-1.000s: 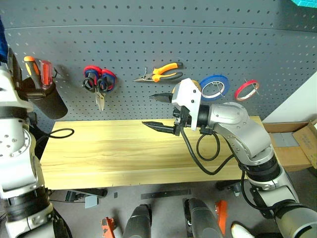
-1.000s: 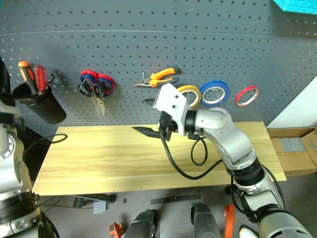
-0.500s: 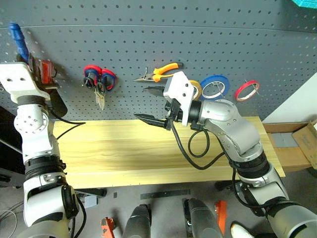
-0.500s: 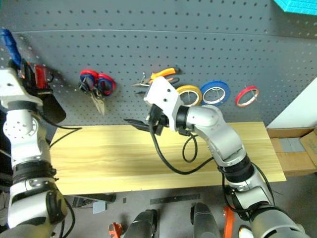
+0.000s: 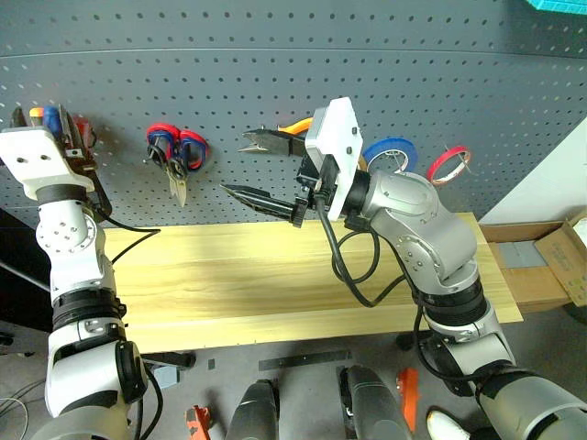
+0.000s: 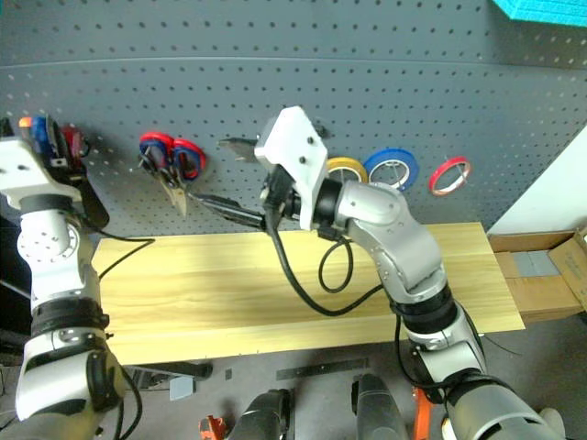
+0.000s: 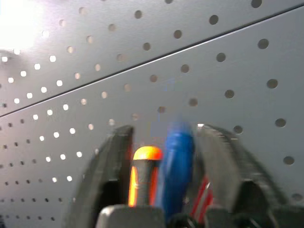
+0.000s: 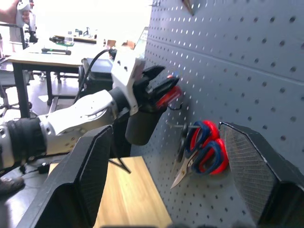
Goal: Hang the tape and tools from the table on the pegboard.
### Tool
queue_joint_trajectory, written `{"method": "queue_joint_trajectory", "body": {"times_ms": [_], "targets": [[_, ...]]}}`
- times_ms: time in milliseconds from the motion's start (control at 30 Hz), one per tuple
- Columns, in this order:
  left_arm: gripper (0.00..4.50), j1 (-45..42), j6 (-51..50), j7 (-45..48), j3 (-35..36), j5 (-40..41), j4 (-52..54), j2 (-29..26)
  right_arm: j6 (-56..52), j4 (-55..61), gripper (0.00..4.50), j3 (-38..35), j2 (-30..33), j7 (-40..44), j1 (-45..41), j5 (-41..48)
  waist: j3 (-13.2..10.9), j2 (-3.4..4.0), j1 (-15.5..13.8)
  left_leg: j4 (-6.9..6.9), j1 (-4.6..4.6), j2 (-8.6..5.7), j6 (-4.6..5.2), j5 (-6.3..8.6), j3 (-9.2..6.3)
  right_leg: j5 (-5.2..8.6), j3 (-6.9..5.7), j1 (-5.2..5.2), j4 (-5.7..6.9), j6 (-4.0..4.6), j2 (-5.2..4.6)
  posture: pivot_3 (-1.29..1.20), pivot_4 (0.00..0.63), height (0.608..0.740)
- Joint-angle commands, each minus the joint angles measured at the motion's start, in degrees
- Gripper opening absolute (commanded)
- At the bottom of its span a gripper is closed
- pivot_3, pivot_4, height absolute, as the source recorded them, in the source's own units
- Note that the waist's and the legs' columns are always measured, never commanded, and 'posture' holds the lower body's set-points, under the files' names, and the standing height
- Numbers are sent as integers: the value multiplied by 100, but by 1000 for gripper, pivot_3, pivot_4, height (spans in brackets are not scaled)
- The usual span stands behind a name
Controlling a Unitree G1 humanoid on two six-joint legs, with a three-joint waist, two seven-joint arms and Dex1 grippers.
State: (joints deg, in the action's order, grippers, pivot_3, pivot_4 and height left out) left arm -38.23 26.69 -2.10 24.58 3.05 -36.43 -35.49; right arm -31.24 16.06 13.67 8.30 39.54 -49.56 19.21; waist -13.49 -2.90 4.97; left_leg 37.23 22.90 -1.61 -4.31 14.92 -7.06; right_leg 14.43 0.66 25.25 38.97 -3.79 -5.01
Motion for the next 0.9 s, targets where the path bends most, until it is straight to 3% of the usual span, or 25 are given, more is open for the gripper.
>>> {"method": "queue_joint_trajectory", "body": {"times_ms": [33,100,333,467,700,833,900], "targets": [[3913,24,58,-41,63,77,318,-99,210,113,3658,-74,-31,10,-143,54,11,-1,-3,1,0,0,0,0,0,0,0,0,0,0,0,-67,168,740],[4443,-1,11,-56,65,120,477,-79,259,83,3658,-59,-29,19,-145,40,28,-4,-8,2,1,-1,-1,0,-3,0,-2,-1,1,0,0,-66,163,740],[4443,-131,-535,55,-128,232,1839,-9,465,92,3658,-252,104,-22,-84,29,86,-10,-1,4,2,-1,-2,-1,-2,-1,0,-2,0,1,0,-71,148,740],[4443,108,-1047,558,-639,282,3064,94,483,255,3658,-468,365,24,190,117,158,-13,-6,4,2,-2,-2,-1,-1,-1,1,-3,-1,1,0,-67,139,740],[4443,1660,-3043,1834,-1809,1235,5333,417,176,898,3658,-711,1136,171,1110,315,236,43,30,1,-13,-2,3,1,13,-1,22,-13,1,-1,2,-59,132,740],[4443,2587,-4292,1867,-2263,1095,5995,401,-27,1211,3658,-777,1494,26,1913,316,239,49,68,-2,-36,23,24,12,19,-5,29,-27,10,6,28,-60,128,740],[4443,2922,-4398,1855,-2290,1110,6085,547,26,1206,3658,-748,1598,-50,2375,193,242,54,54,-2,-49,25,26,12,18,-6,29,-45,8,9,32,-62,126,740]]}}
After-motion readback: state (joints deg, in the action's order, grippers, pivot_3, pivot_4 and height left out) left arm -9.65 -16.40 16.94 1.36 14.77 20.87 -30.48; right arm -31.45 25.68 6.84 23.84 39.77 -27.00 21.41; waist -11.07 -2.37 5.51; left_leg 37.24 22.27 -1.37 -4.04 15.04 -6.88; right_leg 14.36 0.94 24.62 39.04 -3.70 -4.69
